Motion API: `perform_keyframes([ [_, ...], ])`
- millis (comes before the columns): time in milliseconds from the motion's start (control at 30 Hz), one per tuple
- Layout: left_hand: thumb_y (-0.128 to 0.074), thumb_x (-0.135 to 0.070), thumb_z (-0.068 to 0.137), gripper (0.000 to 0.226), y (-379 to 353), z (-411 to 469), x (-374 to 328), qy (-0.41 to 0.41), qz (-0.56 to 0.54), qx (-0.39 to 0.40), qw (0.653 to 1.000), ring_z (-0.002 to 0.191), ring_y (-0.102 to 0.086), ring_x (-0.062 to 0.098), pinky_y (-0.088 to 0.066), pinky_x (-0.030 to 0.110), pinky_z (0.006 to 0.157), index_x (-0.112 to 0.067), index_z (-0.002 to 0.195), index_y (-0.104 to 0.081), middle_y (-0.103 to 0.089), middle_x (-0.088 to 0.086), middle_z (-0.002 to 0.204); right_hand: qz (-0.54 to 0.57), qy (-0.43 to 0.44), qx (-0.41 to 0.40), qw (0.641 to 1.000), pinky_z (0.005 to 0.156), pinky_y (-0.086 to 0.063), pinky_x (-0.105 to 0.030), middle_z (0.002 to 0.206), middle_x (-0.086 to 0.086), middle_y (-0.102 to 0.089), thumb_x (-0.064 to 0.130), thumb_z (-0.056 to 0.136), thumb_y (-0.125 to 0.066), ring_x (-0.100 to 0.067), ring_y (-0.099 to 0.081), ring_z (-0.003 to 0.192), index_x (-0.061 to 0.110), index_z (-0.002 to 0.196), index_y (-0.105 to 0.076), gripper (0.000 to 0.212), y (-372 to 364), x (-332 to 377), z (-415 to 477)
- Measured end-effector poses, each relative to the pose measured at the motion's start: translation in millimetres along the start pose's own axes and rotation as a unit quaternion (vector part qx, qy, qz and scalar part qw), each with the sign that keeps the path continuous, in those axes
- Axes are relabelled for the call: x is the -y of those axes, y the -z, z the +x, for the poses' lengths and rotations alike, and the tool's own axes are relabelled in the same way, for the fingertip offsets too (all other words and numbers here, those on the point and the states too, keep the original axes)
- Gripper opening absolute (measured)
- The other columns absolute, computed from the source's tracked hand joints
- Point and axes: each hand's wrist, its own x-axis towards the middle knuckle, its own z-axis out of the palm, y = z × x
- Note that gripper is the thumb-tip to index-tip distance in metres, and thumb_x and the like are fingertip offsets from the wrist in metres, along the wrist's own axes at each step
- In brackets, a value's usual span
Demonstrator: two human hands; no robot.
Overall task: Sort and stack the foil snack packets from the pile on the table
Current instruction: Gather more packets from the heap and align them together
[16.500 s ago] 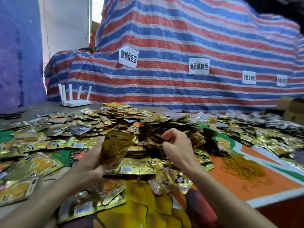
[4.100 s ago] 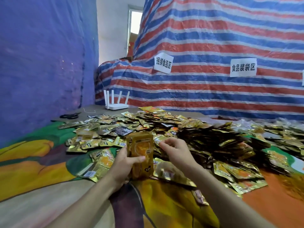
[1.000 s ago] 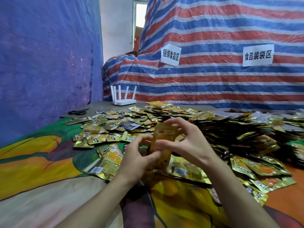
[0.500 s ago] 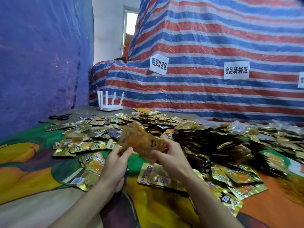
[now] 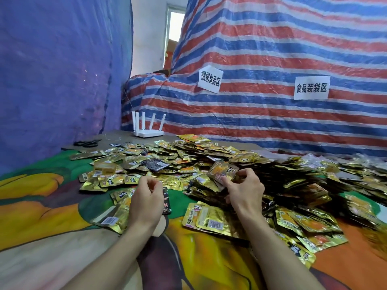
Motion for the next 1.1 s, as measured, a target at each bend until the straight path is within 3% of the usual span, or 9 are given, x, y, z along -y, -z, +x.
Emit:
perform_keyframes([
  [267, -0.051, -0.003, 0.092, 0.018, 29.4, 17.3, -14.7, 0.06, -0.004, -0.081, 0.995, 0.08, -0.054, 0.014, -0.037, 0.03, 0.061, -0.019, 0.095, -0.06, -0.06, -0.004, 0.091, -0.054, 0.048, -0.027, 0.997, 0.105, -0.046, -0.045, 0.146, -0.018, -0.045, 0.037, 0.082, -0.083, -0.035, -0.055, 0.124, 0.007, 0.152, -0.037, 0.089, -3.3, 0.7, -4.6],
  [400, -0.062, -0.018, 0.093, 0.002, 66.8, 45.1, -21.2, 0.048, 0.138, 0.073, 0.987, 0.088, -0.06, 0.018, -0.05, 0.033, 0.073, -0.016, 0.093, -0.064, -0.064, 0.001, 0.094, -0.053, 0.093, -0.068, 0.992, 0.079, -0.049, -0.037, 0.14, -0.019, -0.042, 0.029, 0.085, -0.082, -0.029, -0.059, 0.093, 0.009, 0.148, -0.039, 0.079, -0.8, 8.9, -9.1],
  [467, -0.066, -0.037, 0.091, 0.023, 87.8, 56.6, -21.2, 0.055, 0.292, 0.133, 0.945, 0.086, -0.061, 0.018, -0.052, 0.034, 0.076, -0.015, 0.095, -0.063, -0.063, 0.001, 0.093, -0.06, 0.138, -0.066, 0.986, 0.072, -0.046, -0.031, 0.134, -0.015, -0.048, 0.027, 0.087, -0.079, -0.017, -0.053, 0.082, 0.012, 0.14, -0.048, 0.063, -2.8, 16.8, -14.1],
  [567, -0.065, -0.061, 0.085, 0.058, 102.6, 58.9, -25.0, 0.111, 0.512, 0.202, 0.827, 0.07, -0.058, 0.012, -0.044, 0.024, 0.052, -0.006, 0.098, -0.049, -0.056, 0.0, 0.083, -0.071, 0.207, 0.051, 0.974, 0.077, -0.056, -0.033, 0.12, -0.001, -0.06, 0.031, 0.089, -0.074, -0.012, -0.06, 0.086, 0.018, 0.13, -0.059, 0.046, -18.4, 31.4, -25.7],
  [700, -0.08, -0.067, 0.066, 0.074, 96.5, 59.5, -31.7, 0.203, 0.506, 0.31, 0.779, 0.075, -0.064, 0.013, -0.044, 0.018, 0.039, -0.015, 0.108, -0.051, -0.058, 0.001, 0.106, -0.158, 0.217, 0.323, 0.908, 0.098, -0.052, -0.039, 0.128, 0.005, -0.06, 0.056, 0.077, -0.08, -0.015, -0.058, 0.116, 0.027, 0.141, -0.049, 0.077, -57.4, 49.1, -26.5],
  [800, -0.083, -0.057, 0.069, 0.083, 89.6, 67.4, -29.6, 0.222, 0.496, 0.382, 0.748, 0.12, -0.058, 0.022, -0.057, 0.023, 0.069, -0.011, 0.132, -0.055, -0.05, 0.006, 0.144, -0.254, 0.185, 0.432, 0.845, 0.118, -0.033, -0.051, 0.157, -0.001, -0.036, 0.071, 0.059, -0.083, -0.026, -0.031, 0.145, 0.031, 0.153, -0.032, 0.114, -84.5, 57.6, -9.6],
  [867, -0.087, -0.053, 0.067, 0.092, 85.5, 74.8, -22.0, 0.217, 0.479, 0.381, 0.761, 0.122, -0.056, 0.024, -0.055, 0.033, 0.096, -0.008, 0.138, -0.051, -0.047, 0.01, 0.149, -0.287, 0.161, 0.459, 0.825, 0.121, -0.027, -0.055, 0.164, -0.003, -0.024, 0.074, 0.053, -0.084, -0.028, -0.022, 0.15, 0.032, 0.156, -0.024, 0.126, -100.0, 58.2, 2.8],
  [1000, -0.091, -0.044, 0.063, 0.119, 81.0, 93.1, -8.9, 0.187, 0.429, 0.375, 0.8, 0.136, -0.044, 0.03, -0.046, 0.037, 0.107, -0.011, 0.154, -0.023, -0.032, 0.011, 0.159, -0.317, 0.112, 0.488, 0.805, 0.12, -0.028, -0.056, 0.167, -0.003, -0.016, 0.081, 0.042, -0.082, -0.03, -0.02, 0.152, 0.032, 0.159, -0.018, 0.142, -123.2, 59.3, 20.0],
  [1100, -0.09, -0.046, 0.063, 0.129, 81.5, 103.0, -1.5, 0.177, 0.414, 0.407, 0.795, 0.151, -0.02, 0.033, -0.029, 0.043, 0.117, -0.022, 0.16, -0.007, -0.012, 0.006, 0.167, -0.338, 0.093, 0.495, 0.795, 0.117, -0.033, -0.056, 0.166, -0.004, -0.019, 0.092, 0.008, -0.07, -0.031, -0.026, 0.149, 0.029, 0.159, -0.018, 0.172, -132.7, 64.9, 28.2],
])
